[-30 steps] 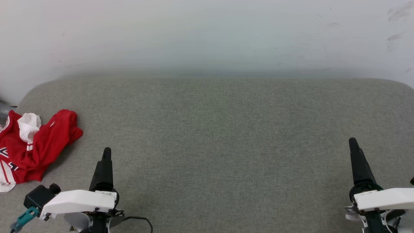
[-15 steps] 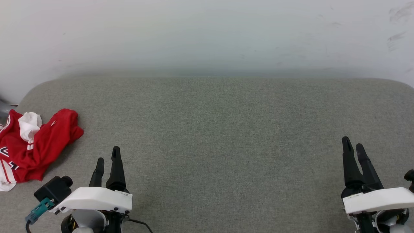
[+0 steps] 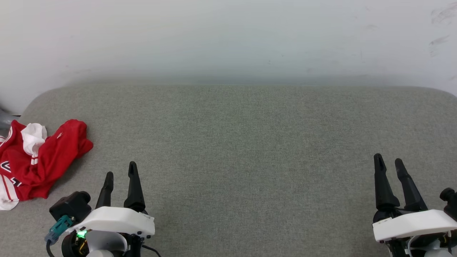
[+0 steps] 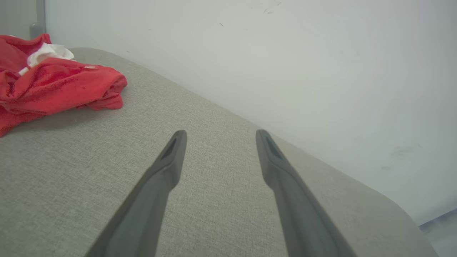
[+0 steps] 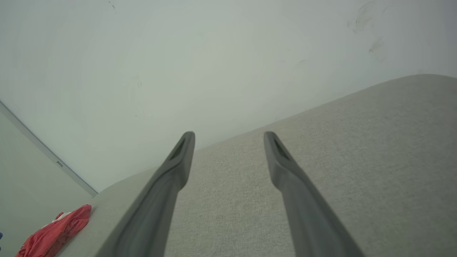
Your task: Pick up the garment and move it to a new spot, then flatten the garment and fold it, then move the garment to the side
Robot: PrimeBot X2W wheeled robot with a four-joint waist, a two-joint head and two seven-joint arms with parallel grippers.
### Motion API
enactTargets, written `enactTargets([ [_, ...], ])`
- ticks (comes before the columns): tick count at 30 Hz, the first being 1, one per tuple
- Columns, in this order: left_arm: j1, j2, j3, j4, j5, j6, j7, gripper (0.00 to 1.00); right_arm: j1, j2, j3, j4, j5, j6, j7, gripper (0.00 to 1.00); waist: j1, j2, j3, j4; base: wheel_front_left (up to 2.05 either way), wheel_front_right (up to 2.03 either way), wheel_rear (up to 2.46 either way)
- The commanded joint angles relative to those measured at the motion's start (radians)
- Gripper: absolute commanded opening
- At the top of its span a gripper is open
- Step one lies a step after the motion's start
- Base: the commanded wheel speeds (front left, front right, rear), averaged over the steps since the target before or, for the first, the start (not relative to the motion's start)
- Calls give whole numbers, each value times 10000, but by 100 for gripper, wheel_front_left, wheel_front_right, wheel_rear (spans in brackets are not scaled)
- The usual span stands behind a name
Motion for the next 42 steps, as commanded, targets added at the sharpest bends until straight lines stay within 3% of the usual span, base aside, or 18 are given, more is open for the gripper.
enactTargets([
  [1, -53, 74, -97, -165, 368, 103, -118, 100, -49, -3, 19, -200, -390, 1, -109, 100, 0, -1, 1, 5, 0, 0, 0],
  [22, 18, 381, -776, -253, 2532, 717, -656, 100, 134, 0, 24, -344, -2644, 0, -640, 100, 0, -1, -33, 61, 0, 0, 0],
  [42, 196, 473, -1105, -160, 4029, 609, -1061, 100, 341, 4, 84, -592, -4280, -1, -1053, 100, 0, -1, -102, 103, 0, 0, 0],
])
